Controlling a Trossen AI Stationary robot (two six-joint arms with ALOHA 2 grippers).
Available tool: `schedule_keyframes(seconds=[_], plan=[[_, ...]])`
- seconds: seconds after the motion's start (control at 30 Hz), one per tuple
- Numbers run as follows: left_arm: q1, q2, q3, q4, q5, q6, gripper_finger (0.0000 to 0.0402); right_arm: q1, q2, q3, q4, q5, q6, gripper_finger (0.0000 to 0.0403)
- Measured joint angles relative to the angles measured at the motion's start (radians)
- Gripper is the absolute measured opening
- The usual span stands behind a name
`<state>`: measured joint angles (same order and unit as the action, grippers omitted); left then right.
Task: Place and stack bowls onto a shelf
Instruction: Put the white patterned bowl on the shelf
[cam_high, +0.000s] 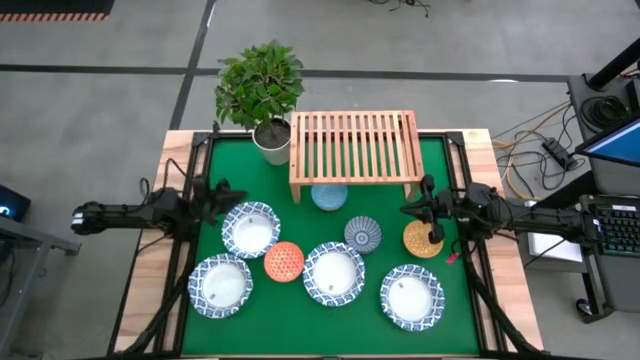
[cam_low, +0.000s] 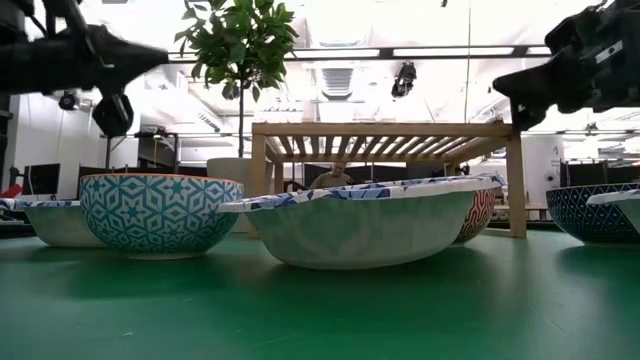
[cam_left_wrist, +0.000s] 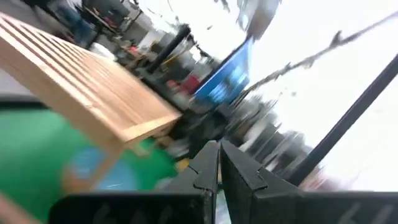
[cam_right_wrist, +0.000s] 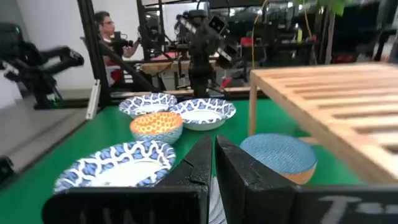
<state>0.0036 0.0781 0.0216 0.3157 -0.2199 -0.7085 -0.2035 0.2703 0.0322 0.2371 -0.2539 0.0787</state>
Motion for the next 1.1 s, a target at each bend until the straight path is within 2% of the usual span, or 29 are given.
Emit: schedule_keyframes(seconds=[0.13, 0.3, 0.4, 0.53, 0.63, 0.7, 0.93, 1.1], plan=[[0.000, 0.000, 0.000, 0.085, 0.000, -0.046, 0.0001, 0.000, 0.000, 0.000, -0.001, -0.002, 0.098, 0.0011], [0.003, 0.000, 0.000, 0.103, -0.079, -0.049, 0.0001, 0.000, 0.000, 0.000, 0.010, -0.012, 0.215, 0.0011], [0.002, 0.004, 0.000, 0.150, -0.091, -0.019, 0.0001, 0.004, -0.001, 0.000, 0.015, -0.107, 0.257, 0.0011], [-0.003, 0.034, 0.000, 0.282, -0.042, 0.008, 0.0001, 0.037, -0.001, 0.000, 0.014, -0.239, 0.340, 0.0011], [-0.004, 0.089, 0.011, 0.399, 0.015, 0.022, 0.0001, 0.087, -0.001, 0.000, 0.041, -0.244, 0.357, 0.0011], [-0.008, 0.138, 0.052, 0.406, 0.029, 0.041, 0.0001, 0.122, -0.001, 0.000, 0.080, -0.243, 0.356, 0.0011], [-0.033, 0.397, 0.306, 0.270, 0.134, 0.114, 0.0001, 0.243, -0.001, 0.001, 0.333, -0.244, 0.300, 0.0011], [-0.086, 0.619, 0.551, -0.051, 0.138, 0.175, 0.0001, 0.276, 0.000, 0.062, 0.345, -0.229, 0.237, 0.0011]])
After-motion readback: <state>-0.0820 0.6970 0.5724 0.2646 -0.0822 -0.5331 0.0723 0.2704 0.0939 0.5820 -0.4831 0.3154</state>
